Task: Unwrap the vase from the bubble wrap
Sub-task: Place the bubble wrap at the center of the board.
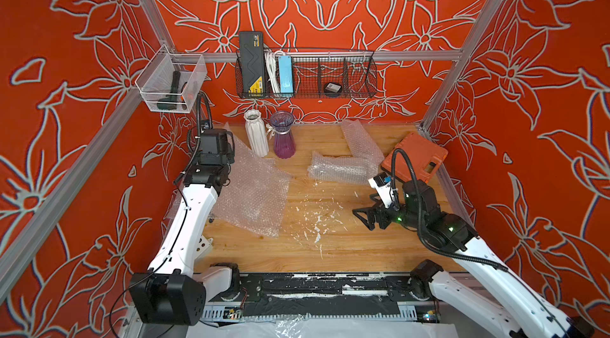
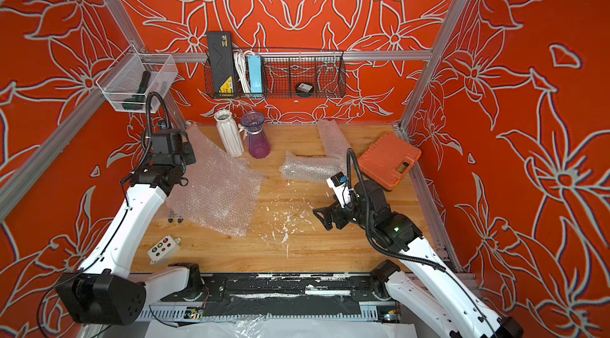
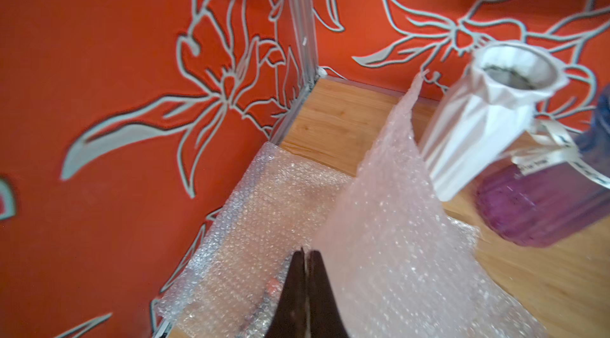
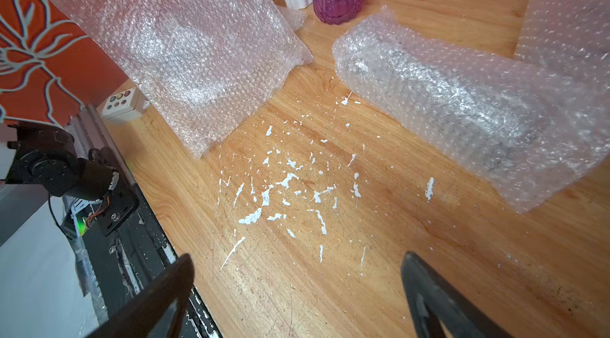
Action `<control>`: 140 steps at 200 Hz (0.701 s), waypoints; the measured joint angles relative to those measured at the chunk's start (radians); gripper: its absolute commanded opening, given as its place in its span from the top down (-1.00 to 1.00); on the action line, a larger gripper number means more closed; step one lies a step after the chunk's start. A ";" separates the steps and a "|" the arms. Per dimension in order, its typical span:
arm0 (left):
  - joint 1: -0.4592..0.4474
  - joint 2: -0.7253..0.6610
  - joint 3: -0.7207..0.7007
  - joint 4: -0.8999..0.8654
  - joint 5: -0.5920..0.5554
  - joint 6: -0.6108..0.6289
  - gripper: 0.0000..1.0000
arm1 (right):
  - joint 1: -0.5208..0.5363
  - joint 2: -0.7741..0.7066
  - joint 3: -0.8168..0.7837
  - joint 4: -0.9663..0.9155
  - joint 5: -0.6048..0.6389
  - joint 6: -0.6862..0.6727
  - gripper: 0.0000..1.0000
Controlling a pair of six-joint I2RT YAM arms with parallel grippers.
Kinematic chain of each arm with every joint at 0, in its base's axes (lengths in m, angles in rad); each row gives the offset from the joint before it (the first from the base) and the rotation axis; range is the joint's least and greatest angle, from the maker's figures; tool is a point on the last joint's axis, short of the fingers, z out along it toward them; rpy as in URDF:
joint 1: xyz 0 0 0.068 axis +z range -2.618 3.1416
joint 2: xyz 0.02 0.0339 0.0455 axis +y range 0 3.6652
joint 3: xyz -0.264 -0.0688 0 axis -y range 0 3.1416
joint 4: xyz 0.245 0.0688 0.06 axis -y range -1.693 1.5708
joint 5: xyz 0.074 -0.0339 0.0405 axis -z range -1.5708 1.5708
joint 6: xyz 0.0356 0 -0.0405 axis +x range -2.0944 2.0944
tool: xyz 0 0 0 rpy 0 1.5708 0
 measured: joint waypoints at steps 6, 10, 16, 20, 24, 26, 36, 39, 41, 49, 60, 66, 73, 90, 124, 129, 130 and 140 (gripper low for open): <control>0.010 0.000 -0.012 0.020 -0.010 0.006 1.00 | 0.000 0.002 0.000 0.000 -0.001 0.000 -0.96; 0.015 0.001 -0.020 0.031 -0.015 0.010 1.00 | 0.000 0.003 0.000 0.000 -0.001 0.000 -0.96; 0.024 0.003 -0.032 0.048 -0.024 0.015 1.00 | 0.000 0.003 0.000 0.000 -0.002 0.000 -0.96; 0.033 0.007 -0.039 0.060 -0.030 0.019 1.00 | 0.000 0.004 0.000 0.000 -0.003 0.000 -0.96; 0.039 0.010 -0.043 0.070 -0.033 0.020 1.00 | 0.000 0.004 0.000 0.000 -0.004 0.000 -0.96; 0.042 0.014 -0.045 0.076 -0.035 0.022 1.00 | 0.000 0.004 0.000 0.000 -0.005 0.000 -0.96; 0.060 0.031 -0.051 0.101 -0.043 0.026 1.00 | 0.000 0.005 0.000 0.000 -0.010 0.000 -0.96; 0.065 0.038 -0.053 0.109 -0.046 0.026 1.00 | -0.002 0.005 0.000 0.000 -0.010 0.000 -0.96; 0.068 0.041 -0.054 0.113 -0.046 0.027 1.00 | -0.002 0.005 0.000 0.000 -0.011 -0.001 -0.96; 0.080 0.057 -0.060 0.134 -0.053 0.029 1.00 | -0.003 0.006 0.000 0.000 -0.013 -0.002 -0.96; 0.095 0.079 -0.070 0.158 -0.060 0.029 0.86 | -0.003 0.005 0.000 0.000 -0.014 -0.003 -0.96; 0.101 0.090 -0.075 0.167 -0.063 0.029 0.61 | -0.003 0.004 0.000 0.000 -0.015 -0.003 -0.96; 0.107 0.103 -0.079 0.172 -0.066 0.031 0.25 | -0.004 0.002 0.000 -0.001 -0.015 -0.003 -0.96; 0.113 0.128 -0.082 0.180 -0.069 0.025 -0.38 | -0.004 -0.002 0.000 -0.001 -0.015 -0.003 -0.96; 0.113 0.131 -0.056 0.170 -0.040 -0.006 -0.68 | -0.005 -0.005 0.000 -0.002 -0.018 -0.003 -0.96; 0.113 0.129 -0.049 0.170 -0.030 -0.014 -0.69 | -0.005 -0.005 0.000 -0.003 -0.018 -0.003 -0.96; 0.113 0.128 -0.048 0.170 -0.028 -0.014 -0.70 | -0.005 -0.005 0.000 -0.003 -0.018 -0.003 -0.96; 0.111 0.113 -0.042 0.169 -0.008 -0.018 -0.70 | -0.005 -0.003 0.000 -0.004 -0.018 -0.003 -0.96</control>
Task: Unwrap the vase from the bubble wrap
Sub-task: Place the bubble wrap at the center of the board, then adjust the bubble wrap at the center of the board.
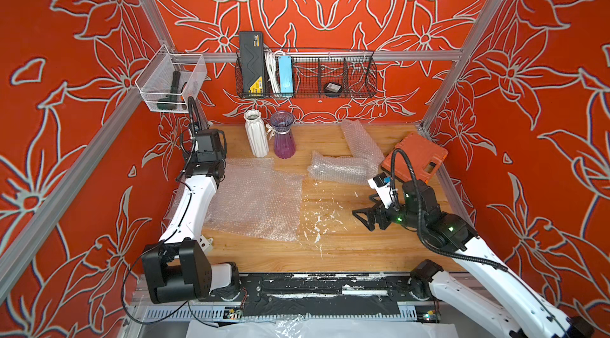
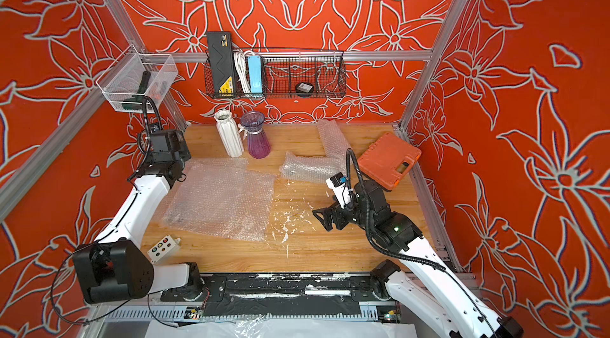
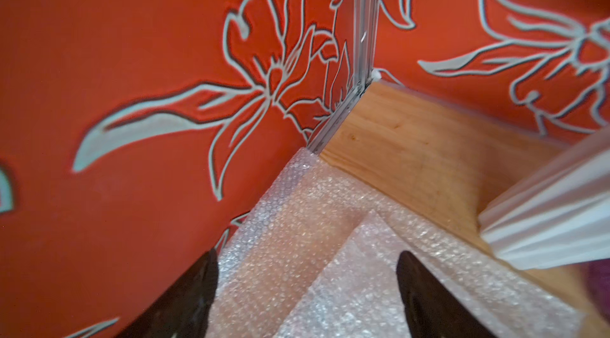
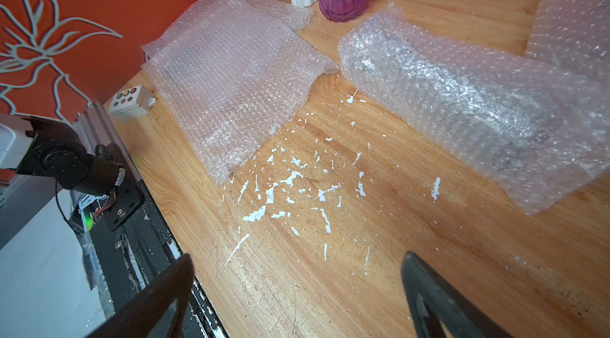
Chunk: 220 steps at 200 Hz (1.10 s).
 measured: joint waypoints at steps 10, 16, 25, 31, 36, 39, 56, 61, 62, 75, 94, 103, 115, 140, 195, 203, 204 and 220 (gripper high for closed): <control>-0.005 -0.025 0.001 -0.010 0.016 -0.007 -0.71 | -0.001 0.002 0.000 -0.002 0.000 0.000 -0.96; -0.010 -0.042 0.001 -0.020 0.026 -0.010 -0.71 | -0.002 0.004 0.000 -0.003 0.000 0.000 -0.96; -0.026 -0.071 0.000 -0.037 0.037 -0.015 -0.71 | -0.002 0.009 0.002 -0.005 0.000 0.000 -0.96; -0.043 -0.090 0.000 -0.050 0.045 -0.019 -0.71 | -0.002 0.014 0.005 -0.006 0.000 0.000 -0.96; -0.063 -0.107 0.000 -0.059 0.050 -0.023 -0.71 | -0.002 0.018 0.008 -0.008 0.001 0.000 -0.96; -0.078 -0.118 0.000 -0.066 0.053 -0.026 -0.71 | -0.002 0.022 0.011 -0.010 0.002 0.000 -0.96; -0.182 -0.165 -0.001 -0.097 0.087 -0.048 -0.72 | -0.003 0.055 0.037 -0.023 0.010 -0.002 -0.96; -0.219 -0.174 -0.001 -0.106 0.107 -0.058 -0.72 | -0.003 0.068 0.048 -0.029 0.016 -0.003 -0.96; -0.223 -0.175 -0.001 -0.108 0.109 -0.060 -0.72 | -0.004 0.070 0.050 -0.030 0.017 -0.003 -0.96; -0.307 -0.189 -0.013 -0.109 0.192 -0.086 -0.72 | -0.006 0.108 0.079 -0.039 0.038 -0.006 -0.96; -0.419 -0.190 -0.069 -0.083 0.352 -0.134 -0.72 | -0.023 0.164 0.122 -0.059 0.074 -0.010 -0.96; -0.465 -0.179 -0.101 -0.058 0.440 -0.161 -0.72 | -0.040 0.191 0.137 -0.063 0.088 -0.013 -0.96; -0.529 -0.147 -0.134 -0.023 0.546 -0.195 -0.75 | -0.072 0.227 0.151 -0.064 0.101 -0.016 -0.96; -0.647 -0.019 -0.140 0.054 0.669 -0.235 -0.76 | -0.181 0.312 0.166 -0.061 0.104 -0.015 -0.96; -0.679 0.228 -0.069 0.178 0.747 -0.298 -0.75 | -0.311 0.505 0.230 -0.008 0.093 -0.001 -0.95; -0.679 0.247 -0.068 0.200 0.756 -0.313 -0.75 | -0.320 0.531 0.241 0.001 0.087 -0.001 -0.93; -0.679 0.250 -0.068 0.204 0.759 -0.315 -0.74 | -0.323 0.536 0.242 0.003 0.087 -0.002 -0.92; -0.679 0.266 -0.072 0.236 0.791 -0.342 -0.73 | -0.343 0.583 0.251 0.021 0.082 -0.006 -0.87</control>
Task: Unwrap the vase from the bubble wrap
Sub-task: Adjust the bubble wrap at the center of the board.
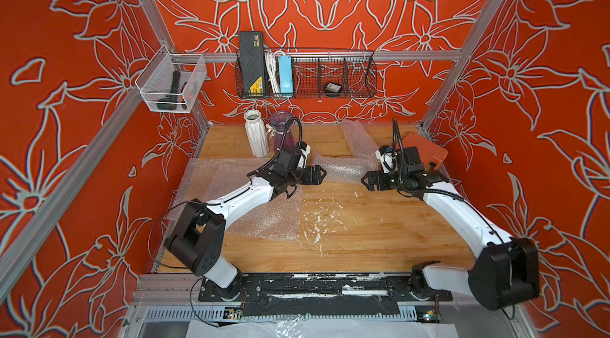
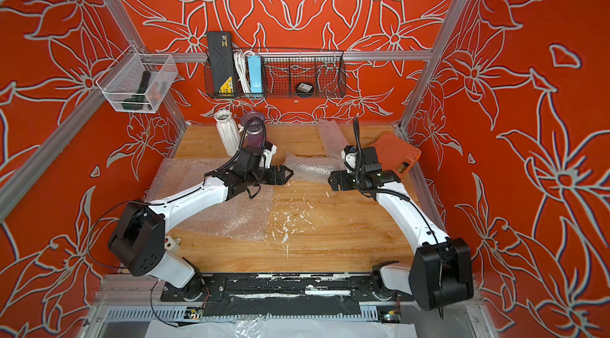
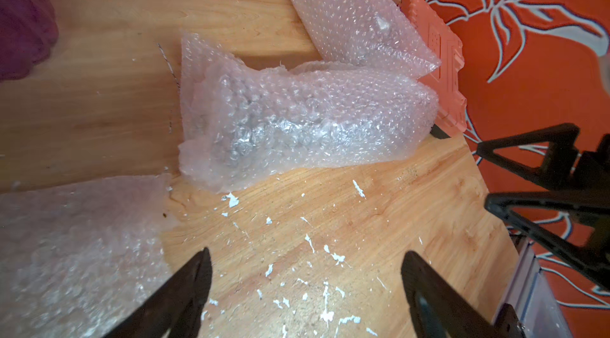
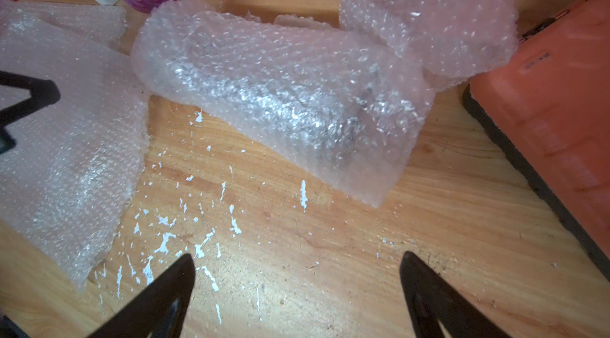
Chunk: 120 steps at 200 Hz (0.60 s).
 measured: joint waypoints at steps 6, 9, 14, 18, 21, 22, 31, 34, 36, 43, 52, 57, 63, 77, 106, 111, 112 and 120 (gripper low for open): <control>0.000 0.000 -0.005 0.014 0.009 -0.006 -0.73 | -0.006 0.021 0.006 0.001 -0.001 -0.005 -0.86; 0.000 0.000 -0.007 0.020 0.013 -0.007 -0.73 | -0.009 0.031 0.009 0.001 -0.002 -0.005 -0.86; 0.000 -0.003 -0.012 0.030 0.018 -0.009 -0.73 | -0.013 0.053 0.019 -0.001 -0.004 -0.009 -0.85; 0.000 -0.005 -0.014 0.035 0.019 -0.010 -0.73 | -0.016 0.071 0.027 -0.002 -0.006 -0.013 -0.84; 0.000 -0.008 -0.017 0.039 0.019 -0.010 -0.73 | -0.019 0.086 0.036 -0.003 -0.008 -0.014 -0.82; 0.000 -0.008 -0.019 0.040 0.019 -0.010 -0.73 | -0.019 0.089 0.038 -0.003 -0.008 -0.015 -0.82; 0.000 -0.021 -0.029 0.044 0.015 -0.007 -0.72 | -0.024 0.132 0.061 -0.005 -0.013 -0.028 -0.78; 0.000 -0.025 -0.032 0.043 0.011 -0.006 -0.72 | -0.026 0.143 0.068 -0.005 -0.016 -0.027 -0.76; 0.000 -0.029 -0.034 0.043 0.009 -0.005 -0.72 | -0.027 0.150 0.071 -0.005 -0.017 -0.029 -0.76; 0.000 -0.041 -0.038 0.040 -0.004 0.001 -0.71 | -0.028 0.171 0.078 0.000 -0.023 -0.033 -0.73; 0.000 -0.055 -0.039 0.032 -0.019 0.009 -0.70 | -0.028 0.185 0.078 0.005 -0.026 -0.034 -0.68; 0.000 -0.063 -0.039 0.031 -0.027 0.015 -0.70 | -0.030 0.190 0.078 0.006 -0.029 -0.034 -0.66; 0.000 -0.071 -0.039 0.030 -0.033 0.019 -0.70 | -0.032 0.194 0.078 0.009 -0.031 -0.033 -0.65; 0.000 -0.091 -0.043 0.028 -0.048 0.026 -0.70 | -0.032 0.202 0.078 0.023 -0.043 -0.032 -0.63; 0.000 -0.135 -0.066 0.020 -0.068 0.034 -0.70 | -0.032 0.242 0.078 0.042 -0.073 -0.031 -0.50; 0.000 -0.140 -0.070 0.019 -0.072 0.036 -0.70 | -0.032 0.248 0.078 0.045 -0.079 -0.030 -0.46; 0.000 -0.141 -0.071 0.019 -0.073 0.037 -0.70 | -0.032 0.248 0.078 0.045 -0.080 -0.030 -0.46; 0.000 -0.150 -0.076 0.019 -0.079 0.038 -0.70 | -0.032 0.253 0.076 0.053 -0.087 -0.023 -0.39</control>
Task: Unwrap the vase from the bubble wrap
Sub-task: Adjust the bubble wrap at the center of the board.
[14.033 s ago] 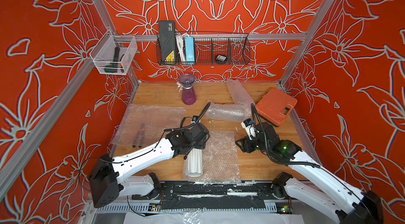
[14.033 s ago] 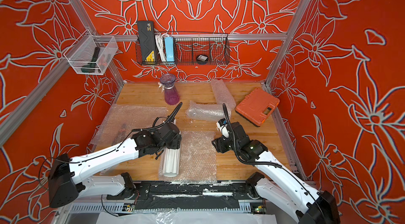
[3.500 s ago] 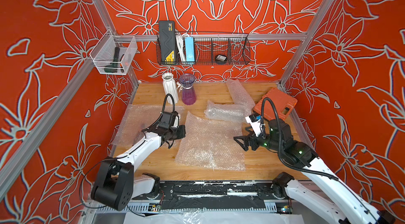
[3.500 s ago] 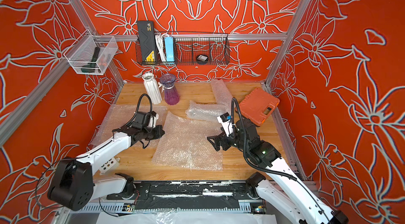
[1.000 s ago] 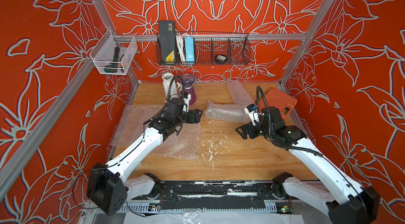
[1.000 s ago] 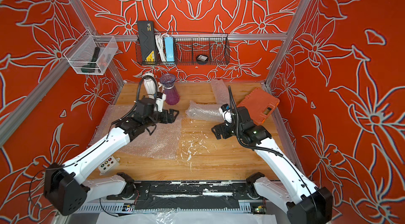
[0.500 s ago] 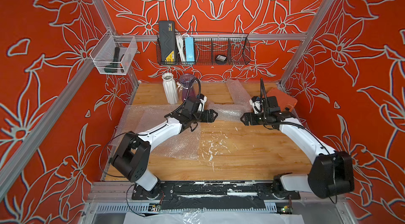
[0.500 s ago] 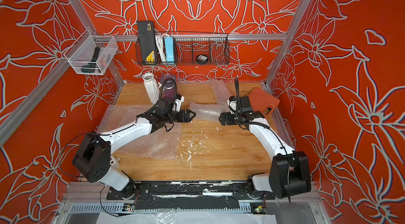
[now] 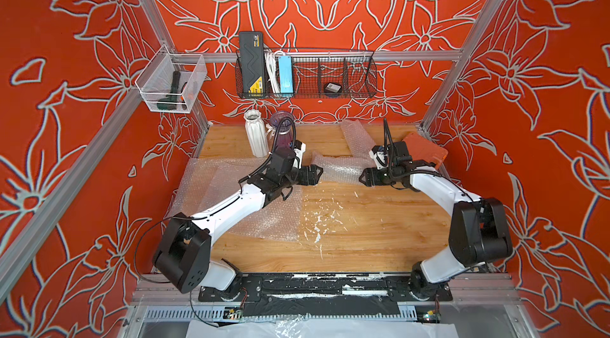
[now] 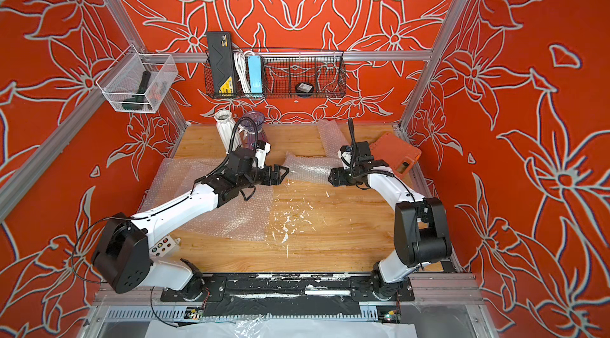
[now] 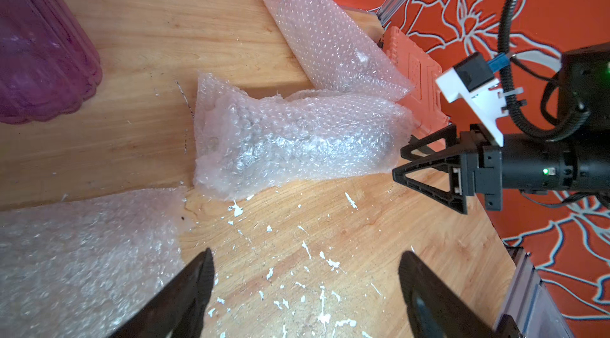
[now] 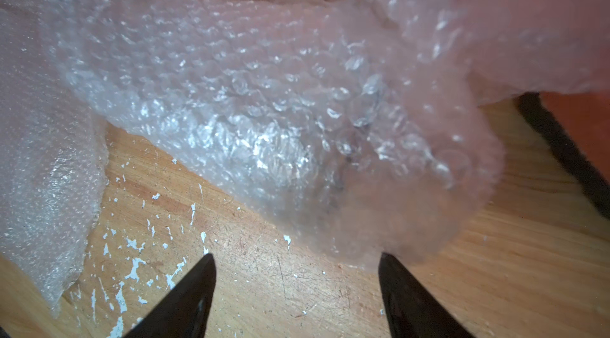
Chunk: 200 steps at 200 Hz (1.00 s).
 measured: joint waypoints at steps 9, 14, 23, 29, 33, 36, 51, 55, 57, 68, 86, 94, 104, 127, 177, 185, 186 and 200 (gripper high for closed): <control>0.000 -0.007 -0.005 -0.002 -0.008 0.003 -0.70 | 0.000 0.000 -0.004 0.008 -0.008 0.003 -0.28; 0.000 -0.009 -0.006 -0.003 -0.011 0.003 -0.70 | 0.000 -0.001 -0.006 0.011 -0.013 0.008 -0.23; 0.000 -0.012 -0.011 -0.003 -0.014 0.003 -0.70 | 0.000 -0.002 -0.013 0.023 -0.022 0.008 -0.18; 0.000 -0.013 -0.014 -0.003 -0.014 0.003 -0.70 | 0.000 -0.004 -0.018 0.029 -0.026 0.013 -0.16; 0.000 -0.014 -0.017 -0.003 -0.014 0.003 -0.70 | 0.000 -0.006 -0.023 0.033 -0.030 0.014 -0.16; 0.000 -0.014 -0.018 -0.003 -0.014 0.003 -0.70 | 0.000 -0.007 -0.028 0.037 -0.033 0.015 -0.16; 0.000 -0.014 -0.029 -0.001 -0.013 0.002 -0.70 | 0.000 -0.020 -0.053 0.053 -0.046 0.017 -0.16; 0.000 -0.014 -0.031 -0.001 -0.013 0.002 -0.70 | 0.000 -0.024 -0.061 0.055 -0.048 0.017 -0.16; 0.000 -0.014 -0.033 -0.001 -0.013 0.002 -0.70 | 0.000 -0.026 -0.064 0.055 -0.047 0.018 -0.17; 0.000 -0.014 -0.039 0.000 -0.010 -0.001 -0.70 | 0.000 -0.040 -0.080 0.055 -0.041 0.016 -0.36; 0.000 -0.008 -0.039 0.008 0.010 -0.007 -0.74 | -0.005 -0.076 -0.112 0.056 -0.009 0.019 -0.62; 0.000 0.002 -0.034 0.016 0.029 -0.010 -0.75 | -0.011 -0.097 -0.127 0.059 -0.001 0.018 -0.68; 0.000 0.032 -0.011 0.021 0.054 -0.014 -0.76 | -0.023 -0.122 -0.144 0.064 0.007 0.029 -0.73; 0.000 0.144 0.078 0.027 0.098 -0.022 -0.76 | -0.048 -0.142 -0.150 0.077 0.015 0.037 -0.76; 0.001 0.331 0.222 0.029 0.074 -0.047 -0.76 | -0.080 -0.038 -0.080 0.098 -0.027 0.045 -0.74; 0.003 0.349 0.235 0.028 0.060 -0.050 -0.76 | -0.082 -0.014 -0.066 0.110 -0.045 0.048 -0.73; 0.003 0.350 0.237 0.028 0.059 -0.051 -0.76 | -0.082 -0.013 -0.065 0.111 -0.048 0.048 -0.73; 0.009 0.380 0.263 0.028 0.045 -0.056 -0.75 | -0.083 0.014 -0.056 0.137 -0.078 0.053 -0.70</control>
